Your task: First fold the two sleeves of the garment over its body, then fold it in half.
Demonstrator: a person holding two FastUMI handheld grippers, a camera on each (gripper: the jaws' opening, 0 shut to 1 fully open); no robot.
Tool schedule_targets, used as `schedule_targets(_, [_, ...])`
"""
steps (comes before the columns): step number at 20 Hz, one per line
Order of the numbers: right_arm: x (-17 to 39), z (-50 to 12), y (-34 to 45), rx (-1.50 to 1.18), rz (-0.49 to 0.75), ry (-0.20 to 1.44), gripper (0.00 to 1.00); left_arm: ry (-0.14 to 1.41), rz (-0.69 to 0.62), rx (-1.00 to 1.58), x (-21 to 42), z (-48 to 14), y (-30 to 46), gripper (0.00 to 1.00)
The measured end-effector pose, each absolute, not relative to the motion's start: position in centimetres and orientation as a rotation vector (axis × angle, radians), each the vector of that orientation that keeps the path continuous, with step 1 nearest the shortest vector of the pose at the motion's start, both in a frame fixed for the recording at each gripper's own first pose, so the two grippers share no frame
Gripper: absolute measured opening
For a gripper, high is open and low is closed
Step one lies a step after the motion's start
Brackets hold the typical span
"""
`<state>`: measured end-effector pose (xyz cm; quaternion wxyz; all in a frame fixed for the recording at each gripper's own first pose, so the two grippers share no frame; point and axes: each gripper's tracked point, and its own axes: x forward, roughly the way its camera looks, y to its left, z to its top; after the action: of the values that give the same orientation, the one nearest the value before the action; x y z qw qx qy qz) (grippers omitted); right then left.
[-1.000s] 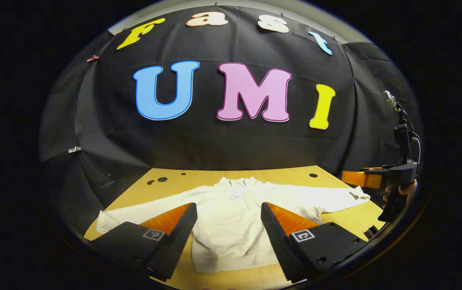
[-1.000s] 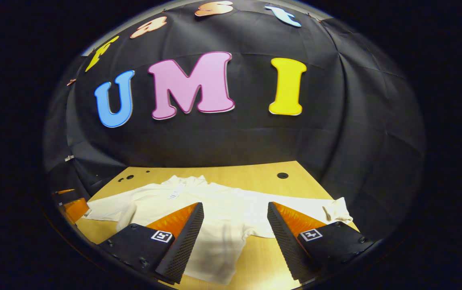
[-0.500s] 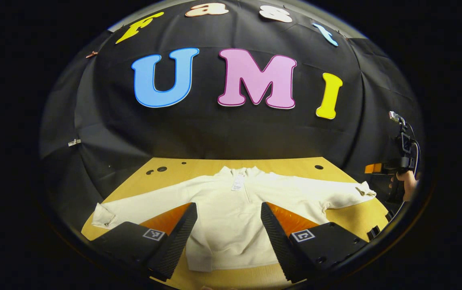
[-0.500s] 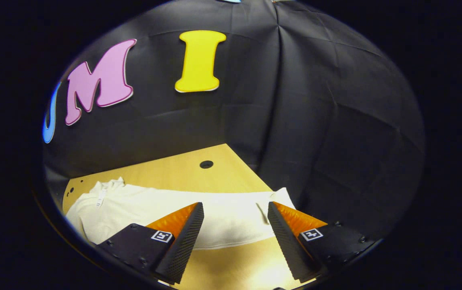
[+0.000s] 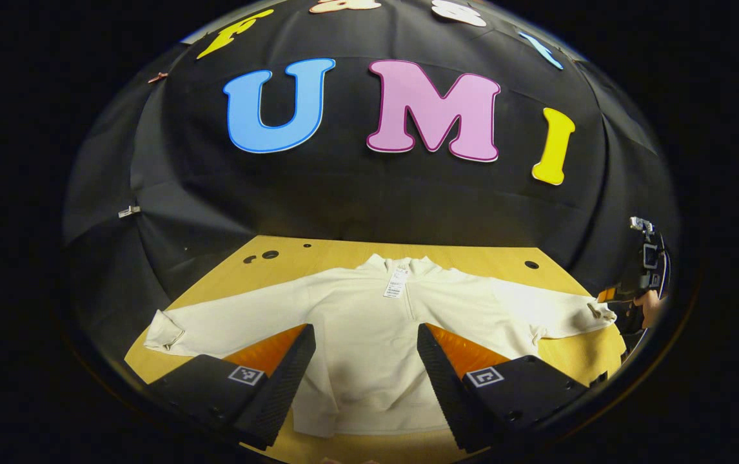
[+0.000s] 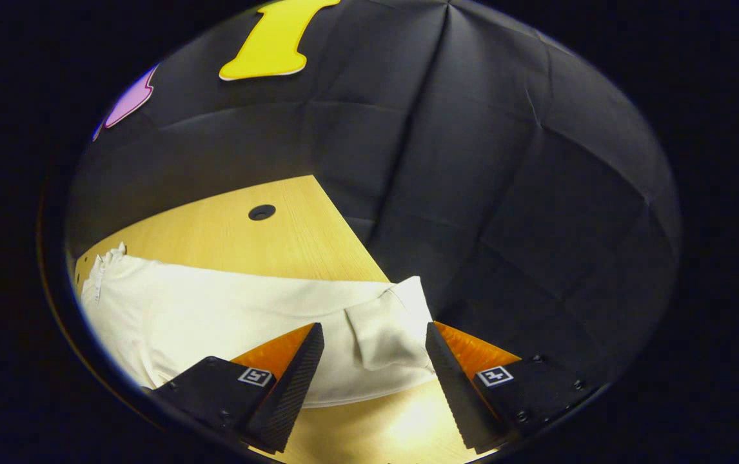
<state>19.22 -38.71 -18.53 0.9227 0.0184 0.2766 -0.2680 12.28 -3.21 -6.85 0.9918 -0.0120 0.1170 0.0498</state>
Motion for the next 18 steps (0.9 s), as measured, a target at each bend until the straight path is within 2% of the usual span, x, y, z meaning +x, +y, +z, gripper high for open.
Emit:
schedule_targets(5, [20.3, -21.0, -40.7, 0.077, -0.555, 0.615, 0.98, 0.283, 0.117, -0.024, 12.6, -8.0, -3.2, 0.98])
schedule_targets(7, [20.3, -23.4, -39.9, 0.127, -0.504, 0.693, 0.98, 0.299, 0.122, -0.06, 12.5, -8.1, -3.4, 0.98])
schedule_targets(10, [20.7, -23.3, -40.0, 0.144, -0.493, 0.671, 1.0, 0.295, 0.13, -0.081, 12.4, -7.6, -3.1, 0.98])
schedule_targets(12, [20.6, -23.5, -40.1, 0.168, -0.494, 0.678, 0.97, 0.309, 0.133, -0.085, 12.2, -7.9, -2.6, 0.98])
schedule_targets(13, [20.7, -23.5, -40.0, 0.166, -0.499, 0.681, 0.76, 0.315, 0.135, -0.086, 12.0, -7.9, -2.4, 0.98])
schedule_targets(14, [21.3, -23.5, -39.1, 0.165, -0.476, 0.68, 0.8, 0.316, 0.136, -0.085, 11.8, -7.7, -2.2, 0.98])
schedule_targets(17, [21.4, -23.3, -38.3, 0.089, -0.456, 0.691, 0.22, 0.332, 0.142, -0.071, 11.0, -8.0, -1.7, 0.98])
schedule_targets(18, [21.6, -23.3, -38.0, 0.088, -0.446, 0.695, 0.32, 0.336, 0.141, -0.071, 10.7, -8.1, -1.5, 0.98])
